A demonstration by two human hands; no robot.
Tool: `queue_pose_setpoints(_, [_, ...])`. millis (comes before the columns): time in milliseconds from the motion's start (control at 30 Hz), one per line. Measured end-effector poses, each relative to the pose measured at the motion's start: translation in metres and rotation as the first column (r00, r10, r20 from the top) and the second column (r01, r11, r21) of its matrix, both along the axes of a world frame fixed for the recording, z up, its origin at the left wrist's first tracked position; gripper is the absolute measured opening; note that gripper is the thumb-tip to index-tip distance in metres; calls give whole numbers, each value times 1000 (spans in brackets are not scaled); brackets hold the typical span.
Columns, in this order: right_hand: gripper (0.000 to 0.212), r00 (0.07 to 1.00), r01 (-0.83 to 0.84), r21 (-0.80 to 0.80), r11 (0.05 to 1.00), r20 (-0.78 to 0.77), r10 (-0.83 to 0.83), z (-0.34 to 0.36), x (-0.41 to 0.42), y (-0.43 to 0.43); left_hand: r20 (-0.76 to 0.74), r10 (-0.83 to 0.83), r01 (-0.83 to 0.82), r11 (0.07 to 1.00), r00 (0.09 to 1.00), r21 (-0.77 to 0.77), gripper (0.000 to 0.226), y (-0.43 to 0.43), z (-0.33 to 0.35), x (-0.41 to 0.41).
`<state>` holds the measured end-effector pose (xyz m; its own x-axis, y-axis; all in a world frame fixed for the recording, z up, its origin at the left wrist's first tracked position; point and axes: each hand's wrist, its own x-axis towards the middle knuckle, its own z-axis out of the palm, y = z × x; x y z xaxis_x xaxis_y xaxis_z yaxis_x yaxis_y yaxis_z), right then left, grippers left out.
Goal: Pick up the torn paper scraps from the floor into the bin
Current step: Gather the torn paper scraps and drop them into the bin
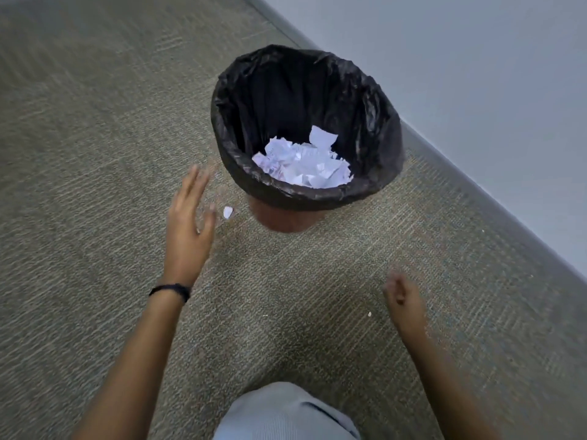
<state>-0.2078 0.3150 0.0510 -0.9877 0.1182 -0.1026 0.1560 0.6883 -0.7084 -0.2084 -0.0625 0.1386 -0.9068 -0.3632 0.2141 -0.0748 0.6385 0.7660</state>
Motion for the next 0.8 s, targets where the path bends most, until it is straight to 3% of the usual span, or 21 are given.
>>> queue_pose_setpoints(100, [13,958,-38,71,997,286,16,-48,19,24,399,85,-67,996,913,-59,66,-30,-68,50])
queue_pose_setpoints(167, [23,934,-120,142,983,352,63,-66,26,32,653,106,-109,993,750,-35,86,-44,-104,86])
queue_pose_setpoints(233, [21,921,-181,232,956,380,83,-79,27,37,804,62,-24,998,592,-59,102,-48,-130,117])
queue_pose_setpoints(300, [18,921,-222,281,934,375,106,-85,24,40,860,48,90,990,508,-108,109,-45,-146,133])
queue_pose_setpoints(467, [4,892,-437,375,818,300,339,-75,21,36,880,90,141,974,467,-175,111,-42,-148,136])
queue_pose_setpoints(633, [20,834,-550,425,720,331,441,-65,16,30,905,113,174,964,410,-200,109,-44,-149,135])
queue_pose_setpoints(733, [21,810,-585,333,740,285,512,-45,17,-11,913,136,186,957,384,-221,109,-43,-147,133])
queue_pose_setpoints(800, [10,808,-589,187,786,140,572,-11,12,-63,919,147,193,954,365,-229,109,-39,-146,131])
